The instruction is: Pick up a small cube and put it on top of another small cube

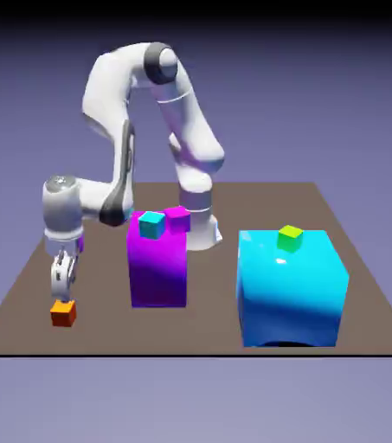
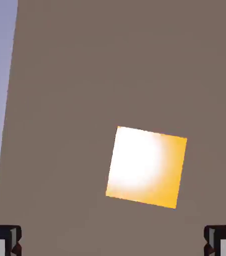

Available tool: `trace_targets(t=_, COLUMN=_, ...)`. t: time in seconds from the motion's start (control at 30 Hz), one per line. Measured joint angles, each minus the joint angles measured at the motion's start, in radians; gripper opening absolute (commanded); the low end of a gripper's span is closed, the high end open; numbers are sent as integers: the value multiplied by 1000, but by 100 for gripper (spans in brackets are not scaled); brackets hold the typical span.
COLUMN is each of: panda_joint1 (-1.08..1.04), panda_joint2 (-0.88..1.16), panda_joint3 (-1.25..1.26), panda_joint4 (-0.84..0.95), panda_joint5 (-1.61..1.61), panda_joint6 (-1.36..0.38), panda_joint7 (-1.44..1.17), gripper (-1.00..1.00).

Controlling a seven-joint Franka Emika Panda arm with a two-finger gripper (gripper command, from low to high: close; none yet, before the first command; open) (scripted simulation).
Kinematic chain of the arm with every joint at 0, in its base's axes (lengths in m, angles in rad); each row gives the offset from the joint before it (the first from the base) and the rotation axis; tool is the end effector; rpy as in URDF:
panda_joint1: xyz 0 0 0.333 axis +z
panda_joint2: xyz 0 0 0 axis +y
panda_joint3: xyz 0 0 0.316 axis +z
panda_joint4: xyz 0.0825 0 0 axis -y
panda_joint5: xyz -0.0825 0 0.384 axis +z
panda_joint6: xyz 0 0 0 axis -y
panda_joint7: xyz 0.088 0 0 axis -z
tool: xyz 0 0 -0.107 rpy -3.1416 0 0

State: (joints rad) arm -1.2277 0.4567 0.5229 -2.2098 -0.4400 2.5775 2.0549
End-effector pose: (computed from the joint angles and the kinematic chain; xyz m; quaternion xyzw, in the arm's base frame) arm 0.4268 -0.3453 0.1959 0.3490 -0.9371 0.0058 0.0014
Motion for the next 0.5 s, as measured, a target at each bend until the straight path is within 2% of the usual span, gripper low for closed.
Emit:
trace_targets(t=0.07, panda_joint1=-12, panda_joint2=10, panda_joint3=5, panda_joint4=6, panda_joint5=-4, panda_joint6=-4, panda_joint7=12, gripper=0)
trace_targets(t=0.2, panda_joint1=76, panda_joint2=154, panda_joint3=-107, panda_joint4=49, panda_joint5=-111, panda_joint6=97, panda_joint7=87, gripper=0)
trace_targets(t=0.23, panda_joint1=86, panda_joint2=172, panda_joint3=-120, panda_joint4=54, panda_joint5=-123, panda_joint6=109, panda_joint7=96, gripper=-100)
trace_targets(t=0.3, panda_joint1=86, panda_joint2=172, panda_joint3=-120, panda_joint4=54, panda_joint5=-123, panda_joint6=109, panda_joint7=96, gripper=-100)
trace_targets(t=0.43, panda_joint1=-1, panda_joint2=27, panda_joint3=-8, panda_joint4=11, panda_joint5=-16, panda_joint6=9, panda_joint7=21, gripper=-100)
trace_targets(t=0.5, panda_joint1=36, panda_joint2=-46, panda_joint3=-18, panda_joint4=-14, panda_joint5=18, panda_joint6=-34, panda_joint7=-33, gripper=-100)
